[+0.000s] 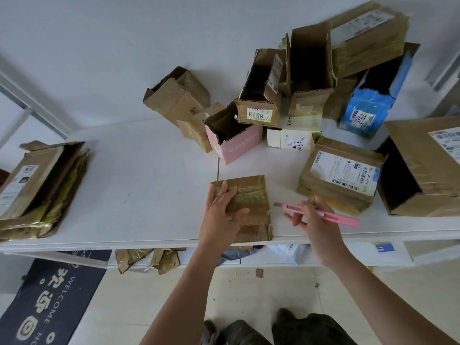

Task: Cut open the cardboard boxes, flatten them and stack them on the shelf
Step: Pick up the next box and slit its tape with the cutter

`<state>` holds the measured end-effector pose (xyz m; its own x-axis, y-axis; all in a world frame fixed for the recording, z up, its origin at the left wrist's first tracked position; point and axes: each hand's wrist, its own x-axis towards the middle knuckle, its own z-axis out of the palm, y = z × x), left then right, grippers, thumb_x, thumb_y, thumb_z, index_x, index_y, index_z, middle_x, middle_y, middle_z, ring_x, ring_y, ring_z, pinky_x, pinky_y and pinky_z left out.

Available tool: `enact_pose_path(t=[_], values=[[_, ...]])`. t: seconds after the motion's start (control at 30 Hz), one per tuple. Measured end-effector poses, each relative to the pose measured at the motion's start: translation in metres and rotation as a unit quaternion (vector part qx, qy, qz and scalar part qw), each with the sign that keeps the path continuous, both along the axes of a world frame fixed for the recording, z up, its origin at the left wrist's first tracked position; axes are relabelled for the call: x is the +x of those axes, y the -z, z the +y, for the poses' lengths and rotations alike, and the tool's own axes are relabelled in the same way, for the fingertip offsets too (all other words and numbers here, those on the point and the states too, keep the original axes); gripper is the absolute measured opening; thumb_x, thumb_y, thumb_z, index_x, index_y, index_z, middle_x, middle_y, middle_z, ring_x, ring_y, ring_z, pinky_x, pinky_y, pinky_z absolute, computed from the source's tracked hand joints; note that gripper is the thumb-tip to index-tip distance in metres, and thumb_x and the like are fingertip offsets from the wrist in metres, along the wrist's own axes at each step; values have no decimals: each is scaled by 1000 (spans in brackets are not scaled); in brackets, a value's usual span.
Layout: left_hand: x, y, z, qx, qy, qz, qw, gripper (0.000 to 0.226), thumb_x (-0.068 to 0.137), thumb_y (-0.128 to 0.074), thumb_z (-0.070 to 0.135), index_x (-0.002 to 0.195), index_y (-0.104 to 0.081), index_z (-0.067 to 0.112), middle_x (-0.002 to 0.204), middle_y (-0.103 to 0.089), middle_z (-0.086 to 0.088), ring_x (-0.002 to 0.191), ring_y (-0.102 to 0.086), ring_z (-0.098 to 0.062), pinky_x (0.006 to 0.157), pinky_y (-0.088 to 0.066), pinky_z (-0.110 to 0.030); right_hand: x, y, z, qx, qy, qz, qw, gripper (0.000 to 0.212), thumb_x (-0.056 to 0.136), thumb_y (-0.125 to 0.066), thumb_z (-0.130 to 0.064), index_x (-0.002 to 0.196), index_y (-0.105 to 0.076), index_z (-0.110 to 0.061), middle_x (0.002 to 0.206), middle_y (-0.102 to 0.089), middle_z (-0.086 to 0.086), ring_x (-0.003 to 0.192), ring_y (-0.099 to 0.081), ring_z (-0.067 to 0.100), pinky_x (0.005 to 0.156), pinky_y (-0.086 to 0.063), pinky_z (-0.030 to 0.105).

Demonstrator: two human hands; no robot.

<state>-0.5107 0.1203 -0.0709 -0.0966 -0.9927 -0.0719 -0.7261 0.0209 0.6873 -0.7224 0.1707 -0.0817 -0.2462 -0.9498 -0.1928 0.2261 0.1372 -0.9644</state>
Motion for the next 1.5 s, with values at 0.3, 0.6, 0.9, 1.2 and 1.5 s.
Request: enact_pose_path(t=[0.3,0.6,0.9,1.2,1.5], values=[[-2,-3,1,3,-4,-15,1000,61,92,-66,39,147,-43,28,160,-20,18,149,6,-1,109,-15,-21,33,-16,-32,2,-13,15,1000,12,102,-45,-9,95,-48,-1,70,-63,1,79,-63,20,80,-55,38],[-1,-4,-1,10,-1,11,1000,60,92,-66,38,147,-43,28,161,-20,19,149,6,0,108,-14,-20,35,-8,-18,-2,113,-66,991,11,103,-46,-13,96,-47,-5,69,-63,0,79,-67,12,77,-62,36],[-1,-5,0,11,4,-15,1000,60,93,-64,42,147,-41,33,160,-17,23,148,8,2,100,-21,-21,32,-12,-37,6,61,-27,998,19,101,-44,-4,84,-41,-12,69,-58,7,78,-64,15,76,-62,40],[-3,-8,-4,35,-9,-33,999,62,90,-67,40,146,-42,34,160,-20,23,149,5,0,109,-33,-34,20,-1,-6,3,17,-36,999,22,99,-50,-5,78,-44,-9,66,-61,7,76,-67,22,75,-61,40],[-11,-39,-25,40,25,-164,985,57,78,-73,50,127,-51,29,130,-50,10,121,-35,-18,93,-40,-38,7,-4,22,19,-15,44,999,36,100,-51,-12,67,-52,-28,63,-65,6,84,-64,49,87,-47,70]])
